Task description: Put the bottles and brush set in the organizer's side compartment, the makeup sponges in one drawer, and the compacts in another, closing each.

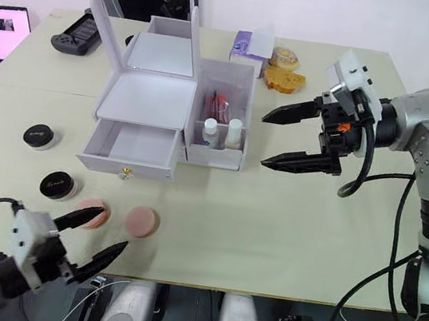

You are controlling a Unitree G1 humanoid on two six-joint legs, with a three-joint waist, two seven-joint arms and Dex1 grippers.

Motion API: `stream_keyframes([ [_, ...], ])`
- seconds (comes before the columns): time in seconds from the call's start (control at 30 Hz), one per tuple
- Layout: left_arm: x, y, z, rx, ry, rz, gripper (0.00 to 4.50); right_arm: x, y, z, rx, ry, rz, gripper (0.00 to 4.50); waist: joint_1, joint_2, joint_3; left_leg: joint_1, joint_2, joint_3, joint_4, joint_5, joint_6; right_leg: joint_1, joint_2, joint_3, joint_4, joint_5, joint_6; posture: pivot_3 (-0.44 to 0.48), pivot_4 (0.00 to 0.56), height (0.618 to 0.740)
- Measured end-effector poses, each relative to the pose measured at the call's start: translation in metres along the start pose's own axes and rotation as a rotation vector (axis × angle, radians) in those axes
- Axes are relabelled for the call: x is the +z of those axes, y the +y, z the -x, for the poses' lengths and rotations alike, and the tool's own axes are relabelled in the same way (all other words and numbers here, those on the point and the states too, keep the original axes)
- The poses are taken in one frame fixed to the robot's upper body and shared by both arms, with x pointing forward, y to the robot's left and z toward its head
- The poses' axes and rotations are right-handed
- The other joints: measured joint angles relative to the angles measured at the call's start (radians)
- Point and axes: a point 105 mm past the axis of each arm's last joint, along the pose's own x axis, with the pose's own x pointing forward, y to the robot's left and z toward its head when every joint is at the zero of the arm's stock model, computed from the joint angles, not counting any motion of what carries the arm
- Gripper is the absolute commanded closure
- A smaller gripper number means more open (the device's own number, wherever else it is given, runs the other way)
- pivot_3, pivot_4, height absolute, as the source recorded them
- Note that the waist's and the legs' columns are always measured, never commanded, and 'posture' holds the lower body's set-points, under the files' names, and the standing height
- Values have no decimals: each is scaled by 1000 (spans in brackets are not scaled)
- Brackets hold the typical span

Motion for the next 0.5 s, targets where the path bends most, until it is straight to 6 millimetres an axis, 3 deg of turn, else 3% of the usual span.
stream_keyframes([
  [0.13, -8, -8, -11, 14, -6, 15, 23, 2, 0, -1, -14, 5, 12, 0, 0, 0, 0, 0, 0, 0, 0, 0, 0, 0, 0, 0, 0, 0, 0, 0, 150, 740],
  [0.5, -17, 2, -21, 89, -25, 21, 23, 3, 0, 5, -41, 35, 34, 0, 1, 0, 0, 0, 0, 0, 0, 0, 0, 0, 0, 0, 0, 0, 0, 0, 150, 740],
])
